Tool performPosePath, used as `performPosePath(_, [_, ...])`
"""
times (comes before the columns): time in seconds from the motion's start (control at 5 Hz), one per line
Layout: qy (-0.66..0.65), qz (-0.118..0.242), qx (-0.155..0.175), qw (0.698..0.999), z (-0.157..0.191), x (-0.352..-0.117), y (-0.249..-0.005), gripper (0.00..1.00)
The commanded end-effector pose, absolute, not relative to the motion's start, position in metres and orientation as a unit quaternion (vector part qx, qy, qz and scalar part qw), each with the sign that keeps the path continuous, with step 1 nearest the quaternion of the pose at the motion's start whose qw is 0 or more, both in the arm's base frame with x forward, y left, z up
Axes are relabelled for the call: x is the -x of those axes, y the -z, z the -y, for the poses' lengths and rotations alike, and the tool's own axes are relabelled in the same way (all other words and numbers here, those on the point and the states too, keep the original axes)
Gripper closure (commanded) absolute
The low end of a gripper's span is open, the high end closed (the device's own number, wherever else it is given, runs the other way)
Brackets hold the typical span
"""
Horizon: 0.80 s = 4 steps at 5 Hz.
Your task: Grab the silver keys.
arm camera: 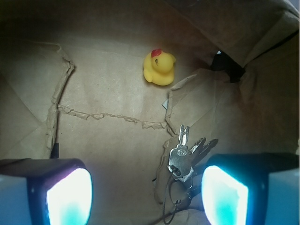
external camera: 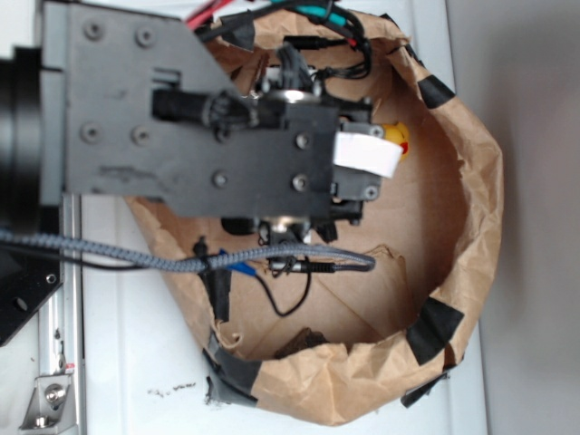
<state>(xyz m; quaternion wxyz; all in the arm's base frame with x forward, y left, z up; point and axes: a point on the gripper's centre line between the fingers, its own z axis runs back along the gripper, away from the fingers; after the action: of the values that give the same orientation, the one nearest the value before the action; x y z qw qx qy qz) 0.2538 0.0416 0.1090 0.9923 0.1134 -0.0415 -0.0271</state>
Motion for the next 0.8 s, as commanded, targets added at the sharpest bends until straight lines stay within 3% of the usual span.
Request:
performPosePath(0.0, [0.028,0.059,-0.116,0.991,-0.041,-0.258,-0.118,0.0])
performPosePath(0.2, [0.028,0.059,-0.116,0.991,-0.041,-0.258,-0.118,0.0])
performPosePath(0.4, [0.03,0.021,-0.166,0.985,-0.055,-0.251,-0.094,0.0])
performPosePath(0.6, [0.043,-0.019,-0.183,0.982,-0.071,-0.242,-0.096,0.0])
